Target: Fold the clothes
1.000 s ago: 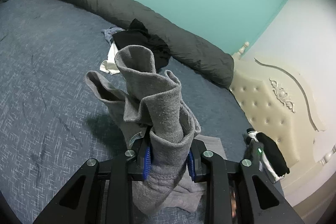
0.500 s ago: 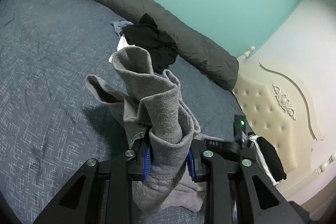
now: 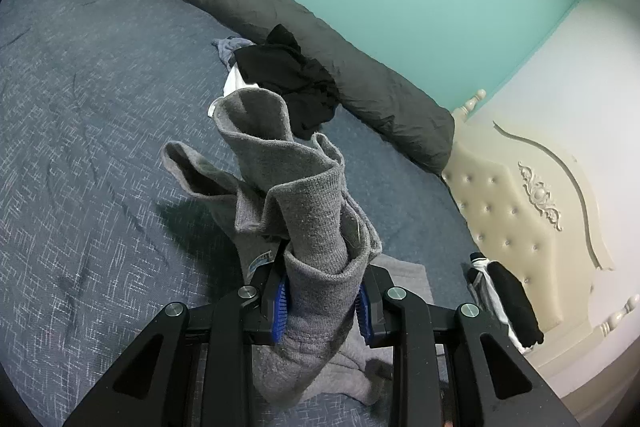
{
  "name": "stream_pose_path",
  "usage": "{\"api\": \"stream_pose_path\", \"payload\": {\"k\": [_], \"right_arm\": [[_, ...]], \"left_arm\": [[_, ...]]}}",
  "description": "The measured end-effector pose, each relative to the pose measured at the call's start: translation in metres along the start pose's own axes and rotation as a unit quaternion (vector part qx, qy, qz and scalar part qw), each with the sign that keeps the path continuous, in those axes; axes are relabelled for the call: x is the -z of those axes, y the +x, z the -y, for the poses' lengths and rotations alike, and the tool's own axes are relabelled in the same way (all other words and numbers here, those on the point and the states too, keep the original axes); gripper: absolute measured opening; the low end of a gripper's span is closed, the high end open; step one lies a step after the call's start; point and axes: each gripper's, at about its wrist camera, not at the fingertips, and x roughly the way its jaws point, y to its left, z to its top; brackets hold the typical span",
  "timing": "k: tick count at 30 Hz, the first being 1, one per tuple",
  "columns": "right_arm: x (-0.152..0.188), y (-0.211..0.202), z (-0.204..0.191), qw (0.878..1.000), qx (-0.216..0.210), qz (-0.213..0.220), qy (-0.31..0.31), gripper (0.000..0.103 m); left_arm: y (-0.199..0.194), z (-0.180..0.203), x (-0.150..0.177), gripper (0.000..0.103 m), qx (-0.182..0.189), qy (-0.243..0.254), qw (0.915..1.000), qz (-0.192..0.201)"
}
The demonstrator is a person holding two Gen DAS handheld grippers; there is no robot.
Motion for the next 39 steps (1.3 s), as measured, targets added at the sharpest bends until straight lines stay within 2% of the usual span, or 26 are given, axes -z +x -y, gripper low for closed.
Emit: {"api": "stream_pose_path", "payload": {"k": [4,8,15,23,31,36,39], "right_arm": [[0.017,-0.014,0.013,0.998,-0.03,0.035,0.03,0.007],[0.023,-0.042,0.039,0.992,-0.046,0.098,0.071,0.007],[0.017,-0.061,0.078,0.981,-0.059,0.142,0.12,0.007],[0.017,-0.078,0.102,0.975,-0.08,0.157,0.136,0.007],[0.017,-0.1,0.133,0.967,-0.096,0.18,0.155,0.007],[0.016,-0.114,0.157,0.961,-0.104,0.19,0.173,0.007],[0.016,-0.118,0.172,0.958,-0.106,0.192,0.186,0.007]], "left_arm": [[0.0,0.001,0.001,0.029,0.0,0.003,1.0,-0.001],[0.0,0.005,0.001,0.029,0.002,0.013,0.9999,-0.003],[0.006,0.029,0.002,0.029,0.009,0.037,0.9993,-0.006],[0.019,0.065,-0.004,0.029,0.003,0.048,0.9987,-0.013],[0.049,0.141,-0.008,0.027,0.008,0.095,0.9951,-0.027],[0.089,0.2,0.011,0.027,0.027,0.131,0.9898,-0.051],[0.127,0.226,0.038,0.027,0.027,0.153,0.9842,-0.085]]}}
